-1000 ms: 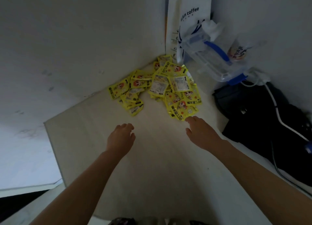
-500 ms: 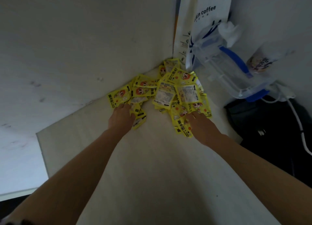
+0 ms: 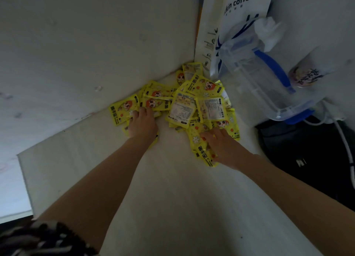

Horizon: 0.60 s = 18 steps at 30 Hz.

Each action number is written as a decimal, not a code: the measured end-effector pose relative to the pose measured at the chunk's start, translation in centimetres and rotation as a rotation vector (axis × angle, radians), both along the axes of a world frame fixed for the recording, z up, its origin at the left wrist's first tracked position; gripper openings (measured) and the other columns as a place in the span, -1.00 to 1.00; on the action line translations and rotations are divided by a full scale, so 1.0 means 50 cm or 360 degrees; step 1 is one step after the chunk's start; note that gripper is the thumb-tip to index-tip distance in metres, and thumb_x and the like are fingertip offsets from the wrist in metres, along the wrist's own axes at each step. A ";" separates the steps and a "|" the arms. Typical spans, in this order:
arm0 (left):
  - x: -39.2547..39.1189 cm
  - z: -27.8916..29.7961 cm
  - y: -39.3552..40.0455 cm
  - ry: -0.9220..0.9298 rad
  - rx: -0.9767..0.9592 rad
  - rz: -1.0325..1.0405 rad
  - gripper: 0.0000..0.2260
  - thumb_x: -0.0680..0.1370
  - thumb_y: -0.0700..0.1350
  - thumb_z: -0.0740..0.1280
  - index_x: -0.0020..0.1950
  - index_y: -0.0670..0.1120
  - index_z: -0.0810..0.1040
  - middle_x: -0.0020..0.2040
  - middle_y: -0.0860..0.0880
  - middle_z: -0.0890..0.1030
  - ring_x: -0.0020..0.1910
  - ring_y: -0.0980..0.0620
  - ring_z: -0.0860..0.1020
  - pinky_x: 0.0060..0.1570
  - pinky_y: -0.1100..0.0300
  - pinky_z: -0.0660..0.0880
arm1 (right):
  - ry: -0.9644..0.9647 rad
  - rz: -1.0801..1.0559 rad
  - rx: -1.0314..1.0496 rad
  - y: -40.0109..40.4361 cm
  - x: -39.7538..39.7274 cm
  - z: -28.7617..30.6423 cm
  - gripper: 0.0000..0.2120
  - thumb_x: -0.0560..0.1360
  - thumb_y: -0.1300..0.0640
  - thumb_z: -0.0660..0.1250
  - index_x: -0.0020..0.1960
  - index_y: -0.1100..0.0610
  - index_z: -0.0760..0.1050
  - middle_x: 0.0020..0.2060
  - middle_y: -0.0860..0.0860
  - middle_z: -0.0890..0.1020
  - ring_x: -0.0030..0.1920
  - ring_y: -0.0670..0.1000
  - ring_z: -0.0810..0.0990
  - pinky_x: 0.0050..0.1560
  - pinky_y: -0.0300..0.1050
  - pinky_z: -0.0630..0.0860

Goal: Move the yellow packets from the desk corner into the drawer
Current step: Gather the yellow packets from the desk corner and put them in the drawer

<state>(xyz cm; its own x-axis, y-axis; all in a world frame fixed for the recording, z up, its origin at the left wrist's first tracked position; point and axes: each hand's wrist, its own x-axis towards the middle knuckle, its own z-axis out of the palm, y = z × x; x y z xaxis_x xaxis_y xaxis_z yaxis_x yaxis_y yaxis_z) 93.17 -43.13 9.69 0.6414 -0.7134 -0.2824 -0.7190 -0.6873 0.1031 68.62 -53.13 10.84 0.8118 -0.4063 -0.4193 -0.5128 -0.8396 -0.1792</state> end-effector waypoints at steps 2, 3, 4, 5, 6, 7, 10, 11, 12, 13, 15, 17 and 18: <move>-0.003 -0.002 0.002 -0.0036 -0.0003 -0.0037 -0.57 0.58 -0.17 0.18 0.44 -0.19 0.24 0.32 -0.21 0.38 0.31 -0.27 0.32 0.17 -0.10 0.41 | 0.0000 0.0026 -0.0033 -0.001 0.000 -0.008 -0.15 0.27 0.08 0.55 0.43 0.04 0.18 0.27 0.08 0.33 0.26 0.16 0.34 0.24 0.01 0.39; -0.004 -0.001 0.005 -0.0049 -0.0016 -0.0060 -0.56 0.58 -0.18 0.18 0.45 -0.19 0.23 0.30 -0.21 0.39 0.30 -0.27 0.34 0.16 -0.10 0.41 | -0.0011 0.0032 -0.0051 -0.001 0.001 -0.010 -0.17 0.27 0.08 0.54 0.42 0.04 0.19 0.26 0.07 0.35 0.26 0.15 0.34 0.26 -0.01 0.36; -0.004 0.001 0.010 -0.0057 -0.0026 -0.0088 -0.55 0.57 -0.19 0.19 0.46 -0.19 0.23 0.29 -0.21 0.40 0.28 -0.27 0.35 0.14 -0.10 0.42 | -0.0020 0.0032 -0.0072 -0.001 0.001 -0.011 -0.20 0.29 0.07 0.53 0.41 0.04 0.20 0.26 0.06 0.37 0.27 0.14 0.34 0.27 -0.01 0.32; -0.005 0.003 0.016 -0.0064 -0.0029 -0.0120 -0.53 0.56 -0.20 0.20 0.47 -0.19 0.22 0.28 -0.21 0.41 0.27 -0.26 0.36 0.12 -0.09 0.43 | -0.0020 0.0037 -0.0101 0.000 0.002 -0.012 -0.24 0.31 0.06 0.51 0.41 0.06 0.21 0.27 0.06 0.38 0.28 0.14 0.33 0.29 -0.01 0.30; -0.006 0.004 0.024 -0.0071 -0.0031 -0.0153 -0.51 0.55 -0.21 0.20 0.47 -0.20 0.22 0.27 -0.20 0.42 0.26 -0.26 0.37 0.09 -0.09 0.44 | -0.0006 0.0050 -0.0134 0.001 0.003 -0.012 -0.28 0.34 0.05 0.48 0.40 0.08 0.22 0.28 0.07 0.38 0.29 0.15 0.33 0.31 0.01 0.28; -0.008 0.006 0.031 -0.0077 -0.0038 -0.0179 -0.50 0.53 -0.23 0.21 0.47 -0.20 0.22 0.26 -0.20 0.42 0.26 -0.25 0.38 0.06 -0.09 0.46 | 0.0019 0.0072 -0.0162 0.003 0.005 -0.012 -0.31 0.37 0.04 0.46 0.40 0.10 0.23 0.30 0.08 0.38 0.30 0.16 0.32 0.33 0.03 0.26; -0.016 0.010 0.055 -0.0065 -0.0106 -0.0233 -0.53 0.49 -0.30 0.23 0.40 -0.16 0.31 0.22 -0.15 0.44 0.19 -0.23 0.43 -0.06 -0.14 0.53 | 0.0097 0.0130 -0.0199 0.004 0.007 -0.006 -0.38 0.40 -0.02 0.43 0.36 0.15 0.29 0.31 0.08 0.38 0.31 0.15 0.31 0.36 0.03 0.26; -0.020 0.011 0.064 -0.0064 -0.0135 -0.0252 -0.56 0.48 -0.31 0.24 0.36 -0.14 0.35 0.22 -0.13 0.44 0.17 -0.23 0.45 -0.08 -0.15 0.54 | 0.0115 0.0138 -0.0195 0.004 0.007 -0.003 -0.40 0.41 -0.03 0.42 0.35 0.16 0.31 0.31 0.08 0.39 0.31 0.14 0.32 0.34 0.01 0.28; -0.023 0.011 0.073 -0.0060 -0.0151 -0.0266 -0.58 0.47 -0.32 0.24 0.32 -0.11 0.39 0.23 -0.11 0.44 0.16 -0.23 0.45 -0.09 -0.15 0.53 | 0.0126 0.0147 -0.0173 0.004 0.006 -0.002 -0.43 0.42 -0.03 0.41 0.34 0.16 0.33 0.30 0.08 0.39 0.30 0.13 0.32 0.32 -0.01 0.30; -0.027 0.010 0.082 -0.0055 -0.0154 -0.0277 -0.60 0.47 -0.31 0.25 0.30 -0.09 0.42 0.23 -0.10 0.44 0.17 -0.21 0.45 -0.08 -0.13 0.53 | 0.0113 0.0156 -0.0139 0.004 0.004 -0.003 -0.47 0.44 -0.01 0.39 0.33 0.17 0.35 0.29 0.09 0.38 0.28 0.13 0.33 0.29 -0.02 0.33; -0.032 0.008 0.095 -0.0048 -0.0145 -0.0295 -0.62 0.49 -0.28 0.26 0.30 -0.06 0.44 0.22 -0.09 0.47 0.18 -0.20 0.44 -0.06 -0.10 0.51 | 0.0064 0.0150 0.0005 0.006 -0.003 -0.004 -0.58 0.47 0.12 0.34 0.29 0.16 0.38 0.26 0.11 0.36 0.24 0.13 0.33 0.21 -0.04 0.38; -0.038 0.008 0.104 -0.0054 -0.0140 -0.0303 -0.65 0.53 -0.26 0.24 0.30 -0.06 0.44 0.22 -0.09 0.48 0.17 -0.19 0.43 -0.07 -0.08 0.52 | 0.0092 0.0187 0.0093 0.008 -0.012 -0.003 -0.61 0.48 0.23 0.31 0.29 0.14 0.38 0.24 0.11 0.35 0.21 0.12 0.31 0.15 -0.04 0.42; -0.040 0.009 0.106 -0.0055 -0.0134 -0.0307 -0.66 0.54 -0.26 0.22 0.30 -0.07 0.44 0.23 -0.09 0.48 0.17 -0.19 0.43 -0.08 -0.06 0.52 | 0.0157 0.0206 0.0099 0.007 -0.016 -0.004 -0.58 0.47 0.25 0.32 0.30 0.14 0.37 0.24 0.11 0.34 0.21 0.11 0.30 0.14 -0.04 0.43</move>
